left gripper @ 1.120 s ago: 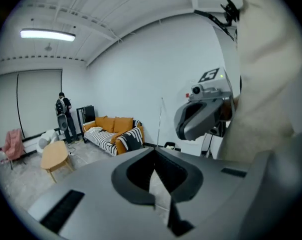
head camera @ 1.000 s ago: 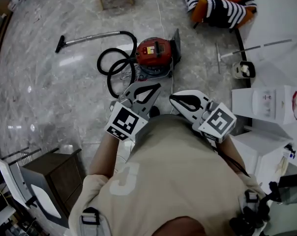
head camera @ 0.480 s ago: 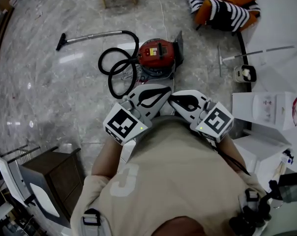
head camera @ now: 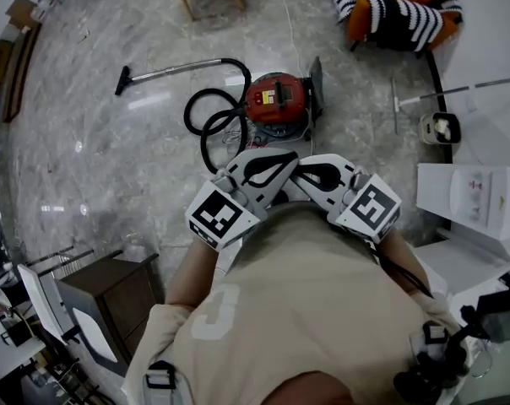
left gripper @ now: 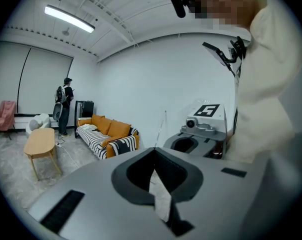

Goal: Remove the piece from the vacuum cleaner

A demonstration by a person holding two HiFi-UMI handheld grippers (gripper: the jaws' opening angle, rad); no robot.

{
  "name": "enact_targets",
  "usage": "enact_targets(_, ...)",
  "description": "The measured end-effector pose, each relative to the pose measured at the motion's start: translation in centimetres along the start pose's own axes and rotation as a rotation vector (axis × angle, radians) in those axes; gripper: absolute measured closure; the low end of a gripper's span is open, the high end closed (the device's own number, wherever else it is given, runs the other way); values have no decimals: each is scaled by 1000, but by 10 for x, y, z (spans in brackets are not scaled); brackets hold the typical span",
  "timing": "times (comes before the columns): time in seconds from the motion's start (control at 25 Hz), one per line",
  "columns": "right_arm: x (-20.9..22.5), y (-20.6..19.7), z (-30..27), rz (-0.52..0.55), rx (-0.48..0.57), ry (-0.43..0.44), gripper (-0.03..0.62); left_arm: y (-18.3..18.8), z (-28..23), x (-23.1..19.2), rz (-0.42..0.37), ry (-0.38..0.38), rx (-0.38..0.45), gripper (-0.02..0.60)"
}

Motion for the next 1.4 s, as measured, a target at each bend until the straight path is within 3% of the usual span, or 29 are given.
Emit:
enact_targets(0.32, 53, -11, 57, -34, 56, 81, 591, 14, -76, 2, 52, 40, -44, 580)
enact_targets(0.48, 76, -11, 78, -45, 92, 119, 591, 21, -101, -2, 61, 106, -65, 580)
enact_targets(0.64, 98, -5, 104, -97, 172, 179, 591, 13, -118, -8, 29, 182, -149, 580)
enact_targets(0.84, 117, -5, 123, -75, 178, 211, 591, 22, -139, -9, 47, 227, -145, 580)
enact_targets(1.12, 128, -11, 138, -86, 202, 242, 591, 32, -166, 1, 64, 194, -147, 580)
enact_targets(1.4, 138, -14, 134, -103, 200, 170, 591, 34, -171, -5, 52, 151, -141, 580)
Point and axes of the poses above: the fingertips, and each gripper's own axes: z backward along the fingers, x to its right, y out of its top, the point moved 1 cm from there along z, backward along the fingers, and after that the axes turned 3 degrees about y, right-handed, at the moved point
